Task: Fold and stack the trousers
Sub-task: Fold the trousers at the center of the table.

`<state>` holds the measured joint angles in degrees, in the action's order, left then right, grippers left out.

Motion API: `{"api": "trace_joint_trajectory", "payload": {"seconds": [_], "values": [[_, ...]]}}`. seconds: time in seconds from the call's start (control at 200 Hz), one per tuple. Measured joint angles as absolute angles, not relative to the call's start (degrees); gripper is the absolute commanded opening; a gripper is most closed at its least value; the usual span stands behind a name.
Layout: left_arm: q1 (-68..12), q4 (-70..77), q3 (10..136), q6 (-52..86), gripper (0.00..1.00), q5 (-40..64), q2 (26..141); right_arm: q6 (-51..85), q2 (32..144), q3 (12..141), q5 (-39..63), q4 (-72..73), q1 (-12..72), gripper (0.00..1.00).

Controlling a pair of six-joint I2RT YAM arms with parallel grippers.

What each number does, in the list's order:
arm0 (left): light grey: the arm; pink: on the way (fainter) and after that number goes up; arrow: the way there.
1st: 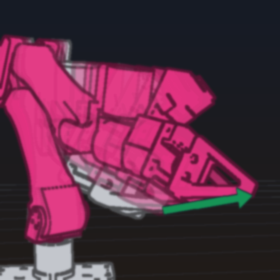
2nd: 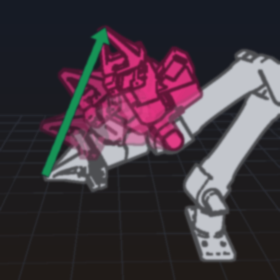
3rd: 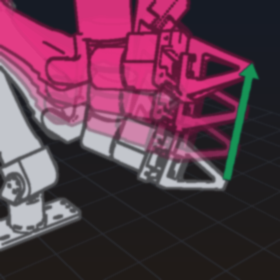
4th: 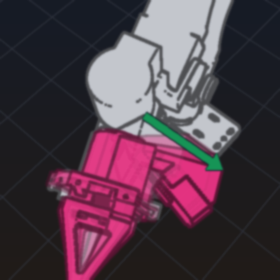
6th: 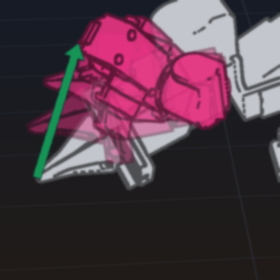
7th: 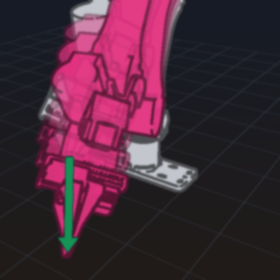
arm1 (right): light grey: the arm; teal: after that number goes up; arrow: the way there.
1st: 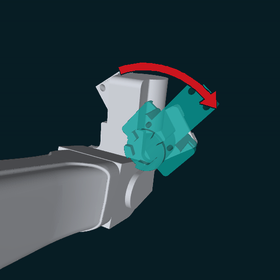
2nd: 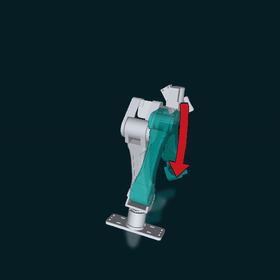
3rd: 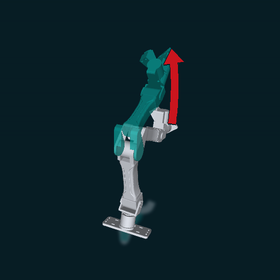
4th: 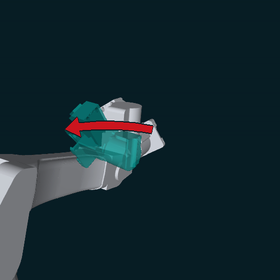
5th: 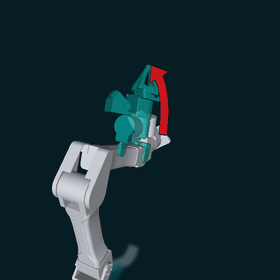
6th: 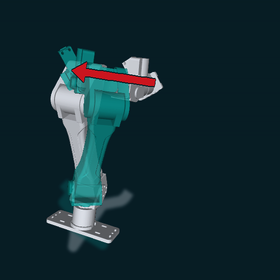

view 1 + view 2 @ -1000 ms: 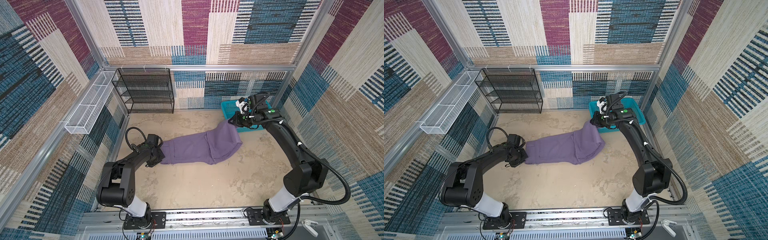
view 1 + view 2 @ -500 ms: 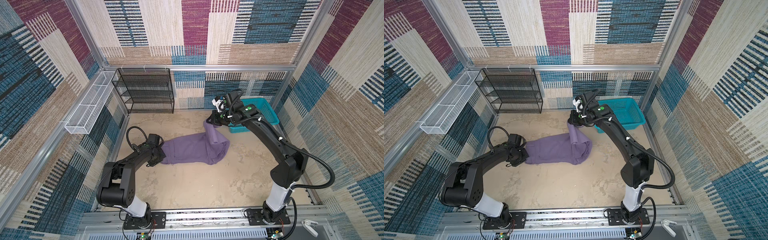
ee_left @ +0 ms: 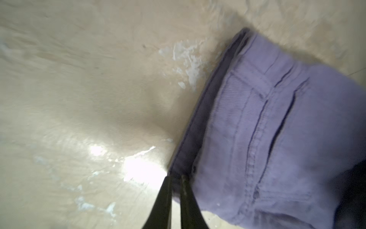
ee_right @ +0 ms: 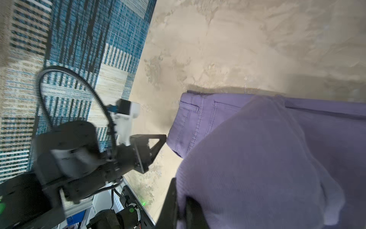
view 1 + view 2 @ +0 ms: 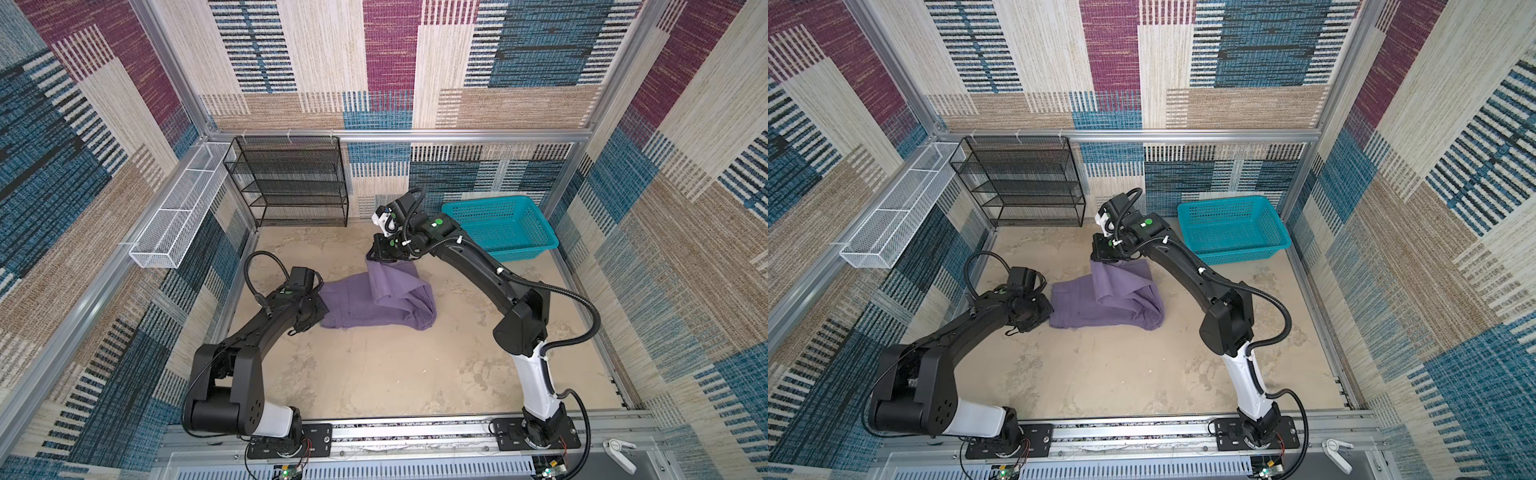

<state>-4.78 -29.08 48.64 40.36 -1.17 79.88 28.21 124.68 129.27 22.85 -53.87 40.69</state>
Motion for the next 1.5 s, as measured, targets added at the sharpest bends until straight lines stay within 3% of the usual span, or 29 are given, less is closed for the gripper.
{"api": "trace_joint_trajectory", "payload": {"seconds": [0.19,0.571,0.641,0.676,0.741,0.776,0.826,0.952,1.282,1.498], "values": [[-1.0,-33.8,48.6,42.3,0.36,-3.0,66.9,29.1,129.6,131.2,24.6,-53.3,42.8,0.00],[0.8,-37.9,47.0,42.9,0.37,-2.4,63.0,33.9,143.6,143.0,30.5,-47.5,46.7,0.02],[0.8,-38.0,46.2,42.9,0.42,-1.4,62.7,34.9,144.9,143.0,31.4,-45.5,47.2,0.03],[0.8,-38.0,45.9,42.9,0.46,-1.3,62.5,35.7,145.5,143.0,31.9,-44.3,47.4,0.10],[0.8,-38.0,45.8,42.9,0.53,-1.3,62.1,36.6,146.6,143.2,33.0,-42.2,47.7,0.37],[0.8,-38.0,45.8,42.9,0.56,-1.3,61.9,37.3,147.1,143.2,33.6,-41.2,47.9,0.46],[0.8,-38.2,45.8,42.8,0.57,-1.3,61.7,37.4,147.9,143.2,34.4,-40.0,48.2,0.53],[0.8,-38.5,45.9,42.8,0.58,-1.3,61.6,37.5,149.2,143.2,36.7,-38.0,49.0,0.60],[0.9,-41.5,46.3,41.9,0.59,-1.0,59.7,34.2,147.2,143.6,37.9,-32.9,48.3,0.55],[0.5,-42.4,47.8,41.2,0.49,3.3,61.5,25.8,139.8,143.1,26.8,-32.9,45.1,0.46]]}}
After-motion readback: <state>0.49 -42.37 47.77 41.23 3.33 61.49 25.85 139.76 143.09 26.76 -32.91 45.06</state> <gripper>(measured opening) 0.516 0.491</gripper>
